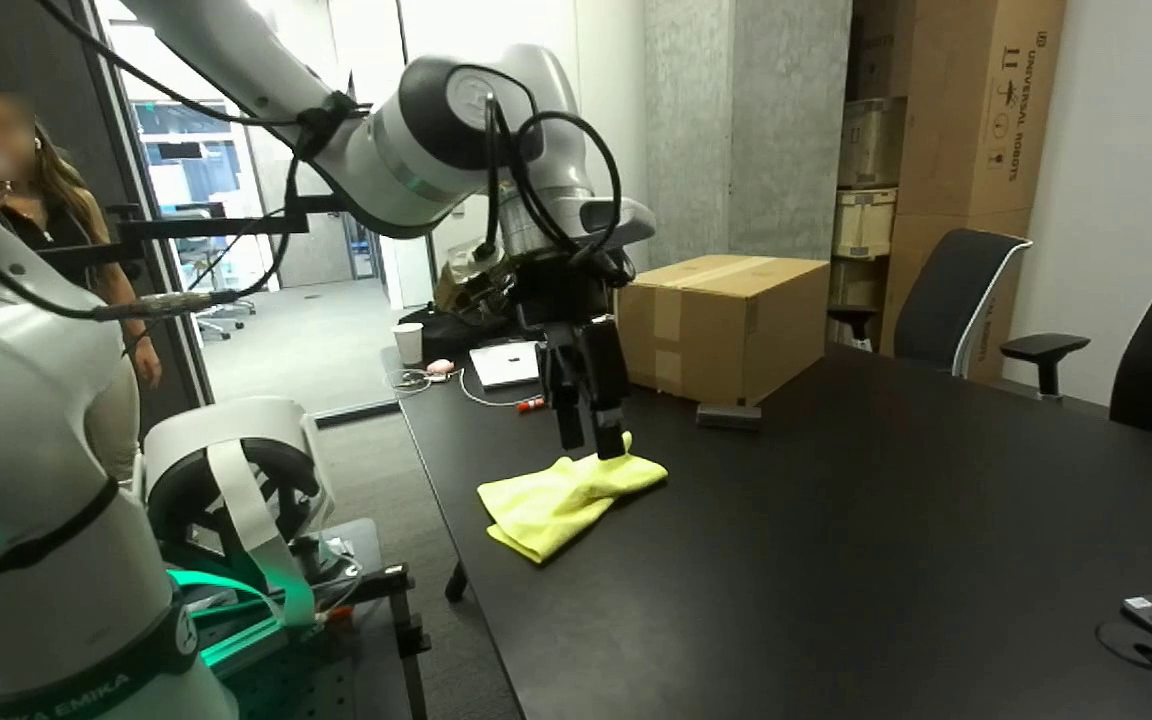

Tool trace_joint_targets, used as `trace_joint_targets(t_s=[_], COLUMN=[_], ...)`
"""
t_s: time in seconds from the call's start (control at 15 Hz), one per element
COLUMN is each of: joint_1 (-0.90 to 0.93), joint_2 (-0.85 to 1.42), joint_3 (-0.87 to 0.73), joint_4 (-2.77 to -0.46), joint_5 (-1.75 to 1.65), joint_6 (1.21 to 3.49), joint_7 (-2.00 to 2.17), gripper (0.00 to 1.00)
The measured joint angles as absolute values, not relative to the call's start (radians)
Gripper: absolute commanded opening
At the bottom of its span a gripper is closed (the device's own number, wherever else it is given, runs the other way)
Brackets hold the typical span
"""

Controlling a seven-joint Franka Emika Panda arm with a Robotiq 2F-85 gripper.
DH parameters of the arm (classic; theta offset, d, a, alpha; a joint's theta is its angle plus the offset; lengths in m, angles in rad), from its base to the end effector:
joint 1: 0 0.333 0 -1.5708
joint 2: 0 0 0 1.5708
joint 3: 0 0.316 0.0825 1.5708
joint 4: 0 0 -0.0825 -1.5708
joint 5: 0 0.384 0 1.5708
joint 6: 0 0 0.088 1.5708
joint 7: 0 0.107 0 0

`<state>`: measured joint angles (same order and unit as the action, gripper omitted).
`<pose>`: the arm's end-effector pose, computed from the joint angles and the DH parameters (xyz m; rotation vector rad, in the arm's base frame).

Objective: Fold the green towel in half

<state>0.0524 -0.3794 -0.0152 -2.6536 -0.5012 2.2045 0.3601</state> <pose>0.3892 -0.0017 0.3618 2.7497 -0.0095 0.0148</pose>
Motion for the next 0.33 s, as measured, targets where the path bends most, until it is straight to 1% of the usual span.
trace_joint_targets(t_s=[0.33], joint_1=[0.038], joint_2=[-0.353], joint_3=[0.012], joint_4=[-2.654], joint_5=[-0.497], joint_6=[2.203], joint_7=[0.360], gripper=[1.00])
